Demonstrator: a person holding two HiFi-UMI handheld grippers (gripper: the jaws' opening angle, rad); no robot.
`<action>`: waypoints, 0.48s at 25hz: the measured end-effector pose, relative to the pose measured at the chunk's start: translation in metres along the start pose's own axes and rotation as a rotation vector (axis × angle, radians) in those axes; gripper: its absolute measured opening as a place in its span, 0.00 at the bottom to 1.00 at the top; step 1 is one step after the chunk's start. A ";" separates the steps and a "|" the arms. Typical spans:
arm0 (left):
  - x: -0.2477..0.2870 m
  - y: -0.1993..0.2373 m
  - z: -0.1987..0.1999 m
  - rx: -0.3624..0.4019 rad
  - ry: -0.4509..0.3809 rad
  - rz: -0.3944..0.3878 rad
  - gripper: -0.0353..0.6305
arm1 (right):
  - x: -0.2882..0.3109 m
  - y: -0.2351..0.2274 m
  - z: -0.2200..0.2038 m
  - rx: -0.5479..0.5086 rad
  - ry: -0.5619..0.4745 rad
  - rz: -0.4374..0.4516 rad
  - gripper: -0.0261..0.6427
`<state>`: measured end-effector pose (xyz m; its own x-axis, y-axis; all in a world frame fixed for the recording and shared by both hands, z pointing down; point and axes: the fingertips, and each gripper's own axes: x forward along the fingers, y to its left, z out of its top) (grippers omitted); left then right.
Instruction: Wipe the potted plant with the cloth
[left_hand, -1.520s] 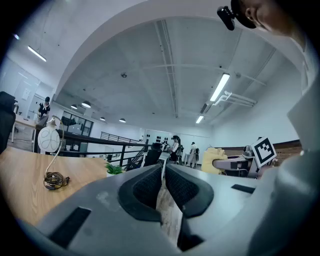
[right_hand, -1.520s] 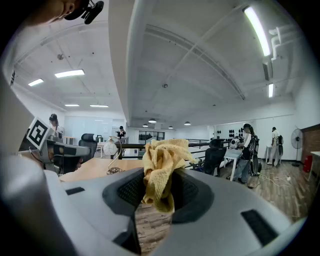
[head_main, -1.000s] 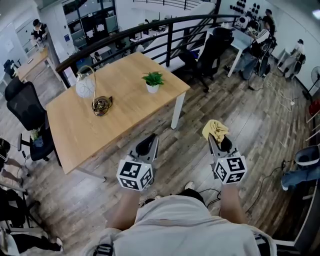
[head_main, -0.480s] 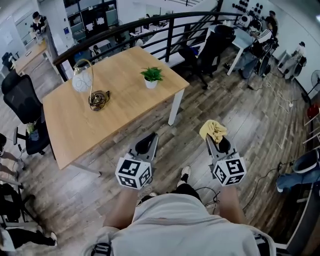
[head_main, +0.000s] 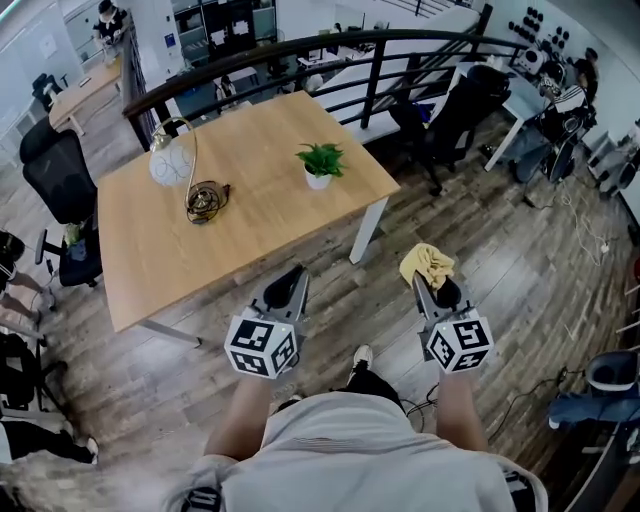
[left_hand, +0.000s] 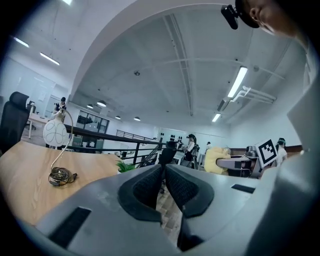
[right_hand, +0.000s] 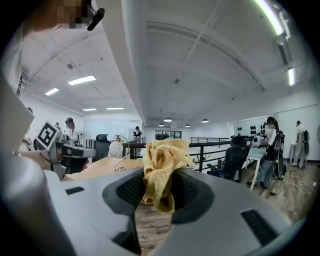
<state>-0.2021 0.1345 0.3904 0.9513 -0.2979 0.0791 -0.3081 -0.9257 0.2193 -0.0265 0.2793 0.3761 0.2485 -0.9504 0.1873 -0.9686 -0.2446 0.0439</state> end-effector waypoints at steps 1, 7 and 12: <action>0.011 0.003 0.003 0.000 -0.002 0.017 0.10 | 0.010 -0.011 0.003 0.000 -0.003 0.013 0.32; 0.086 0.006 0.024 0.013 -0.018 0.089 0.10 | 0.063 -0.085 0.028 -0.010 -0.031 0.080 0.32; 0.135 0.005 0.021 -0.004 -0.010 0.165 0.10 | 0.097 -0.144 0.024 0.010 -0.024 0.135 0.32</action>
<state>-0.0750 0.0846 0.3821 0.8880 -0.4478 0.1042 -0.4598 -0.8633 0.2080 0.1368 0.2180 0.3640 0.1162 -0.9790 0.1677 -0.9932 -0.1162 0.0098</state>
